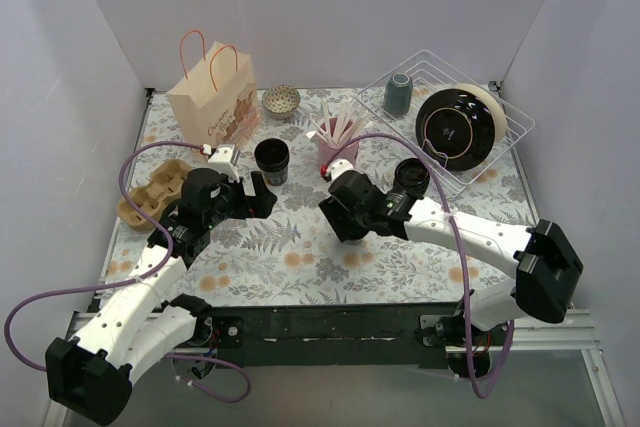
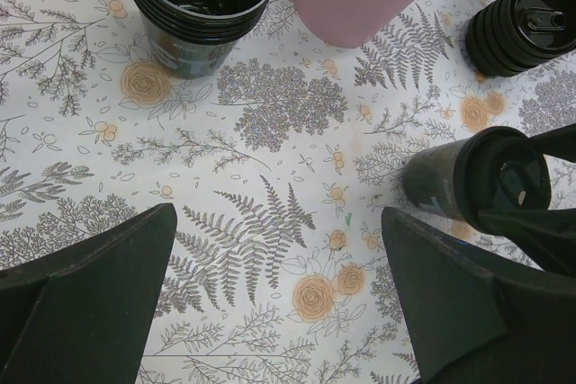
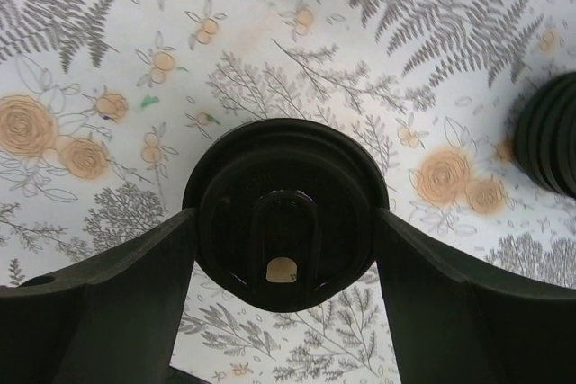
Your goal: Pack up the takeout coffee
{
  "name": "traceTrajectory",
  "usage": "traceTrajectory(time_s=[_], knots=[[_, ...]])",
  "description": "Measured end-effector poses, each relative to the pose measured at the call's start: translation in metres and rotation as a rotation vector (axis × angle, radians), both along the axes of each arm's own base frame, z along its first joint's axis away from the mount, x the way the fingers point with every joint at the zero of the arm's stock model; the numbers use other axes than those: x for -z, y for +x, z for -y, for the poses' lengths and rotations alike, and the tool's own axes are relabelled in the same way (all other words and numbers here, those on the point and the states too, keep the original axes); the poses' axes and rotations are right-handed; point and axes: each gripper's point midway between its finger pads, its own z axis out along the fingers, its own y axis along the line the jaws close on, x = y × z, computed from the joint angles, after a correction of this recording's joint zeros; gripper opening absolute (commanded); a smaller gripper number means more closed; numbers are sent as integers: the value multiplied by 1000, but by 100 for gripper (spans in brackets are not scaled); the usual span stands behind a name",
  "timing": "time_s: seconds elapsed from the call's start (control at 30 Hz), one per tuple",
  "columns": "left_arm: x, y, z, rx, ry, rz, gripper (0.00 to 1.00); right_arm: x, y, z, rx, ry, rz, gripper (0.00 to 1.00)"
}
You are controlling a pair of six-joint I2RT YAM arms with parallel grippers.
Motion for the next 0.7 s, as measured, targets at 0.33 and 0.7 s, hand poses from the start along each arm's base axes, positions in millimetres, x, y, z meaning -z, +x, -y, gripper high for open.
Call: traceTrajectory(time_s=[0.33,0.7], knots=[[-3,-1,1,8,-9,9,98,4,3,86,272,45,-5,82],[-3,1,-3,-34,-13,7,98,5,12,164,564,52,-19,82]])
